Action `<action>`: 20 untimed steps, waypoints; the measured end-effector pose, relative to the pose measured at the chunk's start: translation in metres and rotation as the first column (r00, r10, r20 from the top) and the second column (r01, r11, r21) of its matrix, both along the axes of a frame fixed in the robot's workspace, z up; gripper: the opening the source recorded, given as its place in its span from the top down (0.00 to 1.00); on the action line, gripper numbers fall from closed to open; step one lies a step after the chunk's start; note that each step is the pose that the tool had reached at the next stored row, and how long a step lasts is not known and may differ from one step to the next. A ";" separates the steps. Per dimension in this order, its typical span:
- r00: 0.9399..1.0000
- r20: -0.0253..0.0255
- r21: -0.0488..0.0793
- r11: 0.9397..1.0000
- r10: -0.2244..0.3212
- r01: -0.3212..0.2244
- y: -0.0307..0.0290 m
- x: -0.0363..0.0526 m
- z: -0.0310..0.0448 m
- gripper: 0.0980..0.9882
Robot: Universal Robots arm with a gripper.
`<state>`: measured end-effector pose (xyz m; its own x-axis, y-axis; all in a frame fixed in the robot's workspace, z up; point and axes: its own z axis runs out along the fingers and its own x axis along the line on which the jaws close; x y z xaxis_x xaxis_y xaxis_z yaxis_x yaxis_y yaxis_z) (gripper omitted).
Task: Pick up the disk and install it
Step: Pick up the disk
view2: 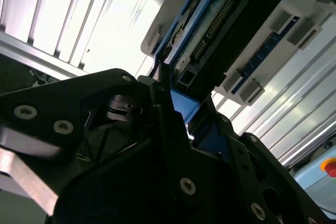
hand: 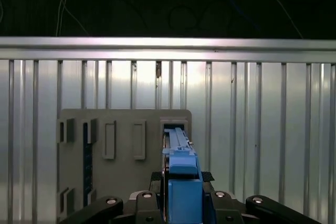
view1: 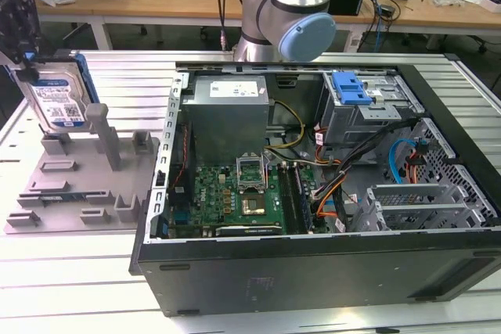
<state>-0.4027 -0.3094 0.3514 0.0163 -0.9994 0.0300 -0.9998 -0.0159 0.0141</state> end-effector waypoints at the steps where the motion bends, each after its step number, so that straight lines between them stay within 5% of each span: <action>1: 1.000 0.000 0.000 1.000 0.000 0.000 0.0000 0.0000 0.0016 0.70; 17: 1.000 0.000 0.000 1.000 0.000 0.000 0.0000 0.0001 0.0325 0.70; 20: 1.000 0.000 0.000 1.000 0.000 0.000 0.0000 0.0002 0.0435 0.70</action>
<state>-0.4025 -0.3094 0.3949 0.0163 -0.9994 0.0300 -0.9998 -0.0159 0.0136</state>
